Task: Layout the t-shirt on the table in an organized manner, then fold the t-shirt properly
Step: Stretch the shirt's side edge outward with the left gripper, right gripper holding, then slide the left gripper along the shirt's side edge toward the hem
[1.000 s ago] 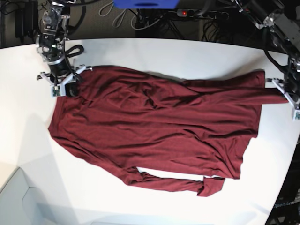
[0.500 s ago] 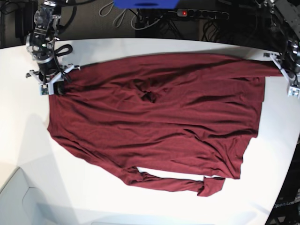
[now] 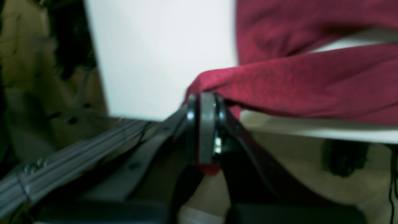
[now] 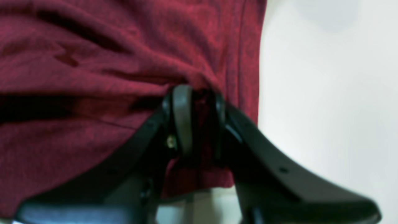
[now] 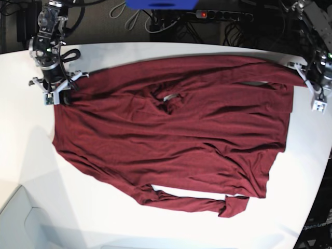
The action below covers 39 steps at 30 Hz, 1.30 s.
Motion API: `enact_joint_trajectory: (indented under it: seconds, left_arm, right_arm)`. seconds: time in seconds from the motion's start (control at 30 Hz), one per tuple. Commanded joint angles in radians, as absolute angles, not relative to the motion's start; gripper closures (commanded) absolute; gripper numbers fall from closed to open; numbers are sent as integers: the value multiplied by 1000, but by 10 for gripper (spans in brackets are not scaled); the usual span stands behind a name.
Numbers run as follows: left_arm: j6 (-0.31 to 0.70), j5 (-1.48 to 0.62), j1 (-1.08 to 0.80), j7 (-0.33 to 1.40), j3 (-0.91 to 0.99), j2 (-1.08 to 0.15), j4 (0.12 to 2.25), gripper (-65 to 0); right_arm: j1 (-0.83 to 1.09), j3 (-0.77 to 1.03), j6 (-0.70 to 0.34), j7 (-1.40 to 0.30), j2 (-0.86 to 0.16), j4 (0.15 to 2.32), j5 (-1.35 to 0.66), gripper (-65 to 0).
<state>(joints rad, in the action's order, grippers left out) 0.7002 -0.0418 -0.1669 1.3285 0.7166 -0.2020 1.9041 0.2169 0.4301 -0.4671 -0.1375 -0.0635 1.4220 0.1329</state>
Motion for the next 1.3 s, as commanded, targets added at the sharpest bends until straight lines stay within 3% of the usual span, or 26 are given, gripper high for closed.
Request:
enact_joint_trajectory:
  seconds: [0.0,0.37,0.63,0.77,1.0,1.27]
  left_arm:
    - [698,-33,-154,1330,713,-217,1897,-4]
    - [698,-31,-111,1251,673,-226,1733,-17]
    - [698,-12,-107,1237,674,-243,1705,-238]
    - [698,-8,-76,1237,687,-243,1707,-296]
    - [698,-15,-24,1239,822,-236,1707,-312]
    - [698,-15,96,1239,866,-113,1699,-308]
  right_arm:
    - [225,435,-460,-170,-71,1426,150,-115]
    - [226,487,-460,-170,-82,1426,150,-115]
    - [228,501,-460,-170,-85,1426,150,-115]
    - [228,501,-460,-170,-85,1428,150,-115]
    - [240,501,-460,-170,-85,1437,150,-115]
    - [265,499,-460,-170,-68,1558,150,-115]
